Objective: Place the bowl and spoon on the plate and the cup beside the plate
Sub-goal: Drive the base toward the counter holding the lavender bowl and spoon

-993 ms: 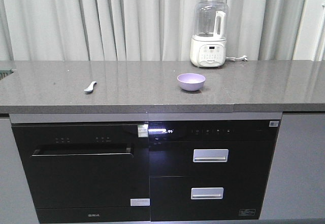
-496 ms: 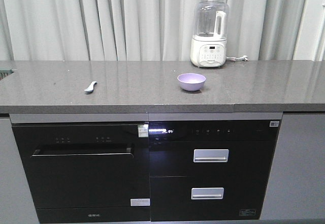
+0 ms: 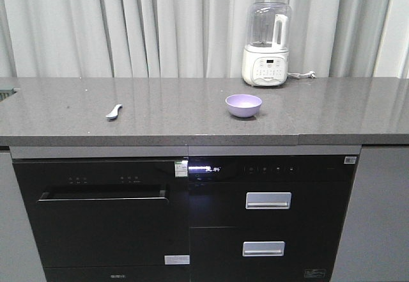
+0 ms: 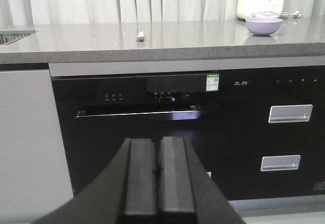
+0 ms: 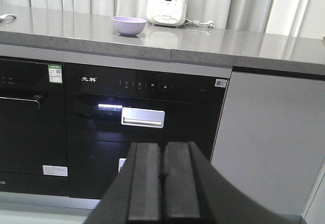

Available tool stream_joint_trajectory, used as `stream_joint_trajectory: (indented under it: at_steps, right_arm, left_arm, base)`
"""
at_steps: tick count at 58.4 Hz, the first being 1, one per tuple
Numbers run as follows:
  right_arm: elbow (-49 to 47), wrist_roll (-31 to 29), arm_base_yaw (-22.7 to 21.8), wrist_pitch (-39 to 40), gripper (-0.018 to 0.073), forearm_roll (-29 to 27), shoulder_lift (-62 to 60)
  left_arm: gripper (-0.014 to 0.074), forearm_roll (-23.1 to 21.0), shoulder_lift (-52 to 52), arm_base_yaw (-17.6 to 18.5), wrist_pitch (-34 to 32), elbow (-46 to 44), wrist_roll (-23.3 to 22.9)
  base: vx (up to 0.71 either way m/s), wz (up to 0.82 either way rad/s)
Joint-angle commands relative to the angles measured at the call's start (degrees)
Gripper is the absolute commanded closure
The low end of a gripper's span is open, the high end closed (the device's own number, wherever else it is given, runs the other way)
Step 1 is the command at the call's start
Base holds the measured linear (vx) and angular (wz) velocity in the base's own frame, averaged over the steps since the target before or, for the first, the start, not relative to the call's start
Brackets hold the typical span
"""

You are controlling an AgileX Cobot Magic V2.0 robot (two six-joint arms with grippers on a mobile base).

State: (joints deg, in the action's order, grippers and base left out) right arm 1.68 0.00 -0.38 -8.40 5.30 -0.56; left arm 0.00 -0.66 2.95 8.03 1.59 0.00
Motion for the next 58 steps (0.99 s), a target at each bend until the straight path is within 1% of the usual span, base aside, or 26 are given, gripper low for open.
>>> stream_joint_trajectory:
  at_steps: [1, 24, 58]
  right_arm:
    - [1.00, -0.40, -0.31, 4.72, 0.0568, 0.25, -0.93]
    - [1.00, -0.40, -0.35, 4.72, 0.0568, 0.25, -0.93]
    - [1.00, -0.40, -0.35, 4.72, 0.0568, 0.25, -0.93]
  left_arm:
    - [0.0602, -0.84, -0.71, -0.15, -4.90, 1.51, 0.00]
    - [0.0602, -0.84, -0.71, -0.15, -4.90, 1.51, 0.00]
    - [0.0602, -0.84, -0.71, -0.15, -4.90, 1.51, 0.00]
  base:
    - [0.11, -0.04]
    - [0.13, -0.07]
    - [0.21, 0.10]
